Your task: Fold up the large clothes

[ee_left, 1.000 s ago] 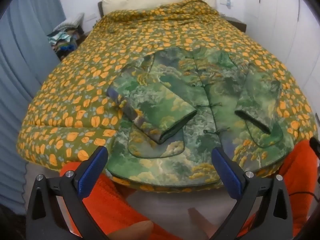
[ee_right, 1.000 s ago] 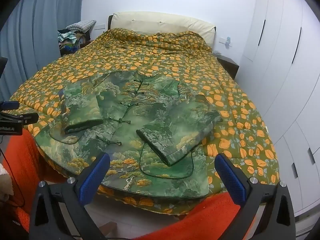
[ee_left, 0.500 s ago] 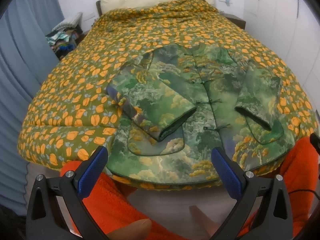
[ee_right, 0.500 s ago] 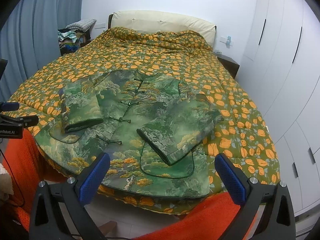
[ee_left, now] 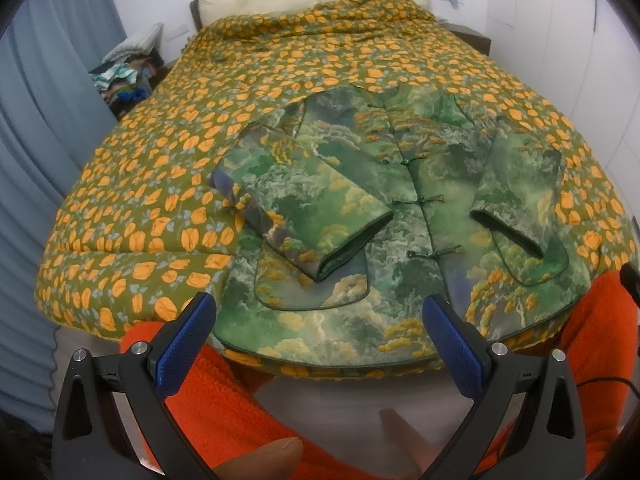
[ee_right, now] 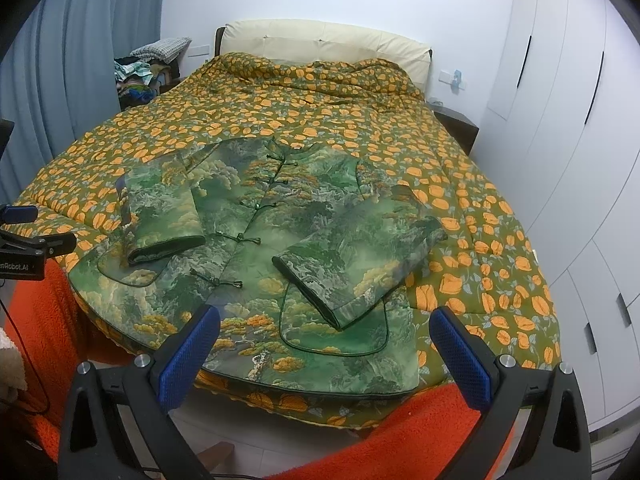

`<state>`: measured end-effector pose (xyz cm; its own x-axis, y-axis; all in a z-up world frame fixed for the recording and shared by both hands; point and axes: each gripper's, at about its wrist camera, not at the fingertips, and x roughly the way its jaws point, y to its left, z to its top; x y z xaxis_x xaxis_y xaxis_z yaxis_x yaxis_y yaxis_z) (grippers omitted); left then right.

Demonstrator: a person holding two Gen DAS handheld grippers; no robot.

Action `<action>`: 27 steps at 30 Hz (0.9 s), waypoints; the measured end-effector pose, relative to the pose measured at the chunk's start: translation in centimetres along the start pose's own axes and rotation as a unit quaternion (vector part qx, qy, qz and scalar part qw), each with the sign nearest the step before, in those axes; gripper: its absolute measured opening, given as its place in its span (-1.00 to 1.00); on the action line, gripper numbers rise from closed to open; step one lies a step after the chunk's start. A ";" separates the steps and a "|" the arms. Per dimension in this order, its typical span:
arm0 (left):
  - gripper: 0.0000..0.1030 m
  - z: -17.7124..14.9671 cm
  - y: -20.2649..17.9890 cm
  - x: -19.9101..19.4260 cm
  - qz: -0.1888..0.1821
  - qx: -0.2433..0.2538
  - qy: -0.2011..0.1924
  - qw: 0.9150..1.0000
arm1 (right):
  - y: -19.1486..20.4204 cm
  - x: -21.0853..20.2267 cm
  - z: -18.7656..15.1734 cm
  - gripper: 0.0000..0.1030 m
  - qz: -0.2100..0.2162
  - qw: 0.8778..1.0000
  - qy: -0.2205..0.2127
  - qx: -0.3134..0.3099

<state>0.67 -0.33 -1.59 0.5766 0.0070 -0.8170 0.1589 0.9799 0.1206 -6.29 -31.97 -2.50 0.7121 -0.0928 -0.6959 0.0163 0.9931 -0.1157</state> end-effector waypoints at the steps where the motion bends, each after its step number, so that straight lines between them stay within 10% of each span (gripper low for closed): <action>1: 1.00 0.0 0.0 0.0 0.000 0.000 0.000 1.000 | 0.0 0.0 0.0 0.99 0.000 1.000 0.000 0.000; 27: 1.00 -0.4 -0.1 0.2 -0.002 0.006 0.006 1.000 | -0.6 0.4 -0.2 0.99 -0.010 1.000 0.011 0.008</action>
<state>0.45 -0.35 -2.02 0.5660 0.0066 -0.8244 0.1701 0.9775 0.1246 -6.12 -32.57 -2.82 0.6960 -0.1133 -0.7091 0.0415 0.9922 -0.1178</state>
